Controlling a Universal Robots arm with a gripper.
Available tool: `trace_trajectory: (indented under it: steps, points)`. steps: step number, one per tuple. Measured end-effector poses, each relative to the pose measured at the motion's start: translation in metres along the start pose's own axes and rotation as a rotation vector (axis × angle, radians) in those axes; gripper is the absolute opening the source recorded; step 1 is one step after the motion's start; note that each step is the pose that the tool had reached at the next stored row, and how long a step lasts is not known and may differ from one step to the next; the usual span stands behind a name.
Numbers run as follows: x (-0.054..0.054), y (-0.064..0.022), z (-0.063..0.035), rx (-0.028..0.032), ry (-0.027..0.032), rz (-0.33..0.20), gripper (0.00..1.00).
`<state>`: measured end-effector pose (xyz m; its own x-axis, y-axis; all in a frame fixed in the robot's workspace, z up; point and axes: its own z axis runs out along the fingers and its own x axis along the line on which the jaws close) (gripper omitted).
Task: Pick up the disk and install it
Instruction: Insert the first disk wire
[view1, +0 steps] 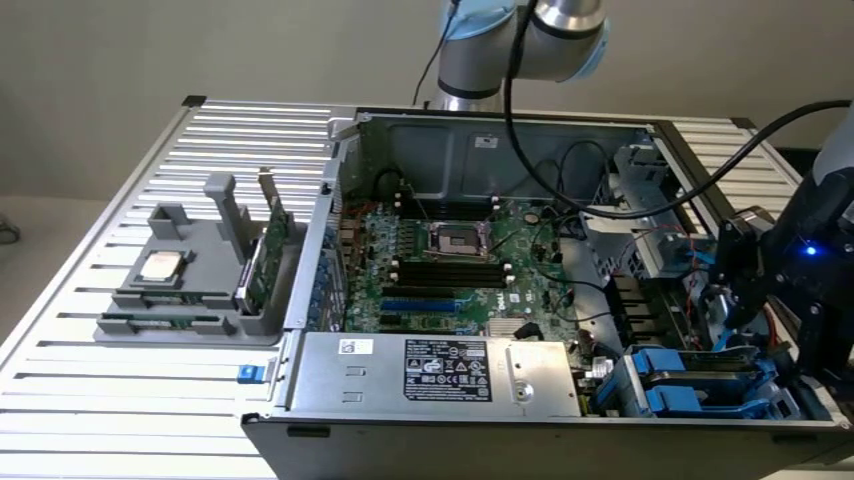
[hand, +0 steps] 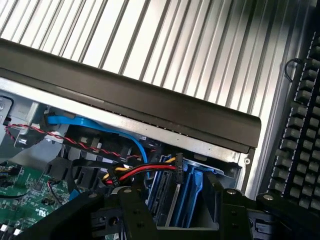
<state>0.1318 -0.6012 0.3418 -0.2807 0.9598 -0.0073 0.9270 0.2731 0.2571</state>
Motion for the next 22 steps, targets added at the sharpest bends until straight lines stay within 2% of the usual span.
trace_trajectory:
  steps: [1,4,9,12,17,22]
  points:
    - [-0.0003,0.0009,0.0004,-0.0009,0.0029,0.003,0.57]
    - [-0.0014,0.0044,0.0022,-0.0022,0.0052,0.011,0.57]
    - [-0.0022,0.0068,0.0042,-0.0001,0.0021,0.026,0.57]
    - [-0.0022,0.0066,0.0055,0.0067,-0.0001,0.042,0.57]
    - [-0.0024,0.0065,0.0074,0.0222,-0.0013,0.063,0.57]
    - [-0.0018,0.0099,0.0087,0.0302,-0.0001,0.069,0.57]
